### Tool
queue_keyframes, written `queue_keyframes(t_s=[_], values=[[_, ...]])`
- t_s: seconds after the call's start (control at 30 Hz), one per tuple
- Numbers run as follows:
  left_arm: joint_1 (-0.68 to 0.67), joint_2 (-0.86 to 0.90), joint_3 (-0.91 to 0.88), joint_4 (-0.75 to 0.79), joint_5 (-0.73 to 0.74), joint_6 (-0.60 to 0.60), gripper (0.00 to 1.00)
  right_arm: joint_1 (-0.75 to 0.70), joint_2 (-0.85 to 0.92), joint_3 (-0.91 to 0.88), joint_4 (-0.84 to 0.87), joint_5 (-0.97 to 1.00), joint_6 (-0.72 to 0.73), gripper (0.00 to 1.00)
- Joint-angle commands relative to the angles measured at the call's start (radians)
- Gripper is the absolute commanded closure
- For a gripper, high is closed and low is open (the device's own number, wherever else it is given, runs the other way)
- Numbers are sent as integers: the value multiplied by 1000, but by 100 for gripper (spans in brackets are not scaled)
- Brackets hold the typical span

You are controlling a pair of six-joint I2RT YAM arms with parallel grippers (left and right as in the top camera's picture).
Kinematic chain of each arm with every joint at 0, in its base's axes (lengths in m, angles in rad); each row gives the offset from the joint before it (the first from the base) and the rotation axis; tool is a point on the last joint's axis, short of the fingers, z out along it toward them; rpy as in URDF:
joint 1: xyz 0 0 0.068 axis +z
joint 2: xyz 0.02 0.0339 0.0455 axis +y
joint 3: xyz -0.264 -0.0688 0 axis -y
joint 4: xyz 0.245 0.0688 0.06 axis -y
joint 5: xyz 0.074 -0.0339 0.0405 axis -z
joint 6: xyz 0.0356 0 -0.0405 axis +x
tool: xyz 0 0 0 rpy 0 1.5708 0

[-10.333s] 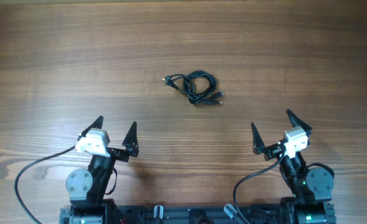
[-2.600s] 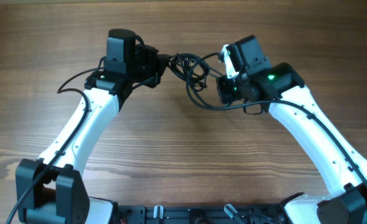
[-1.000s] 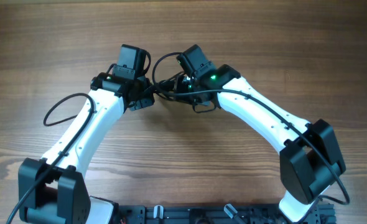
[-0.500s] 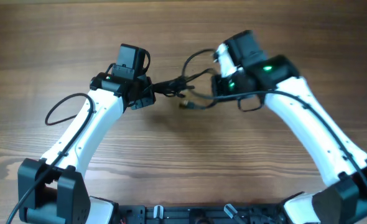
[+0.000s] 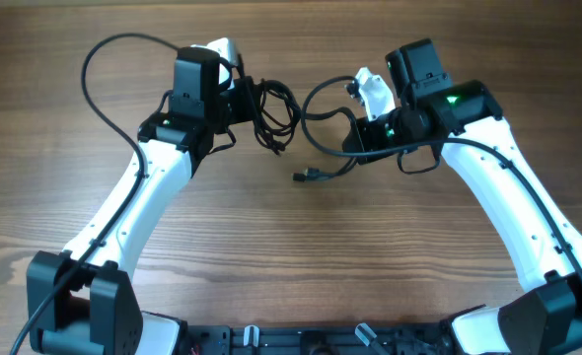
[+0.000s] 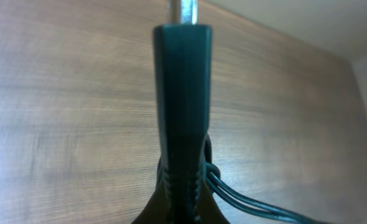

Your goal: Untangle cables

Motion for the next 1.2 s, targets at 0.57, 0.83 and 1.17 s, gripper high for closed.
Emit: queue_keyframes(t_s=[0.57, 0.83, 1.17], values=[[79, 232, 12, -127, 529, -111, 92, -5, -23, 8, 43, 69, 229, 96], [79, 320, 12, -128, 433, -143, 0, -2, 44, -2, 155, 117, 434, 96], [237, 298, 13, -85, 628, -37, 10, 123, 152, -10, 253, 26, 455, 95]])
